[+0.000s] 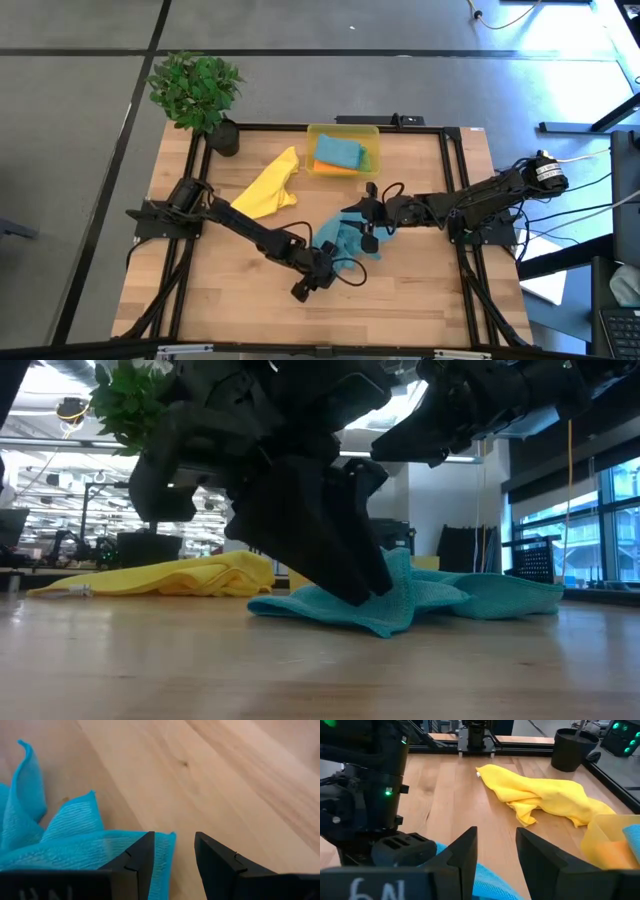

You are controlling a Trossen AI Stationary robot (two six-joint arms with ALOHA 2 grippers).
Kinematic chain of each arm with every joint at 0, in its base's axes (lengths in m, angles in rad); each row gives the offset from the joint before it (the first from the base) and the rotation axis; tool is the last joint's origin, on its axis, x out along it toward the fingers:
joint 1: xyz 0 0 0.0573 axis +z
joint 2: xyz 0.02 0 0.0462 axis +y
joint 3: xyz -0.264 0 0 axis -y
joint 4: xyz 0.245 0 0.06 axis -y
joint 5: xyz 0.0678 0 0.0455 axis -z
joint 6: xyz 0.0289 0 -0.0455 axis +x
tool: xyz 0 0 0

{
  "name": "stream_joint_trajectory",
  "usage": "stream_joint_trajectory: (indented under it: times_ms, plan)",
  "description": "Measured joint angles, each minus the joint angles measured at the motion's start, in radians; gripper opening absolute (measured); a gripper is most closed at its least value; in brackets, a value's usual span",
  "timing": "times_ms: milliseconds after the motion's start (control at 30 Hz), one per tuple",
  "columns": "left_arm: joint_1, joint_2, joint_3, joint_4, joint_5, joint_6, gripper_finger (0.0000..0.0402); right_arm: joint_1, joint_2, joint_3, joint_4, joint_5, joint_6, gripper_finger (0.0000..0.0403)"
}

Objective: Fold microfiber towels
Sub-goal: Fold the blue microfiber cloth

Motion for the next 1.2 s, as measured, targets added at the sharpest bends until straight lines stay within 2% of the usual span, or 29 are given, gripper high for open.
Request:
stream_joint_trajectory:
  times_ms: [433, 667, 1200]
  plan:
    - [0.007, 0.066, 0.001, 0.072, 0.021, 0.053, 0.0131, 0.0, 0.0, 0.0, -0.002, 0.0, 0.03, 0.0137]
    - [0.009, 0.066, 0.006, 0.013, -0.043, 0.041, 0.0131, 0.002, 0.0, 0.0, 0.001, 0.001, 0.042, 0.0137]
    - [0.009, 0.068, 0.002, 0.001, -0.163, 0.087, 0.0131, 0.002, 0.001, 0.0, -0.002, 0.001, -0.001, 0.0137]
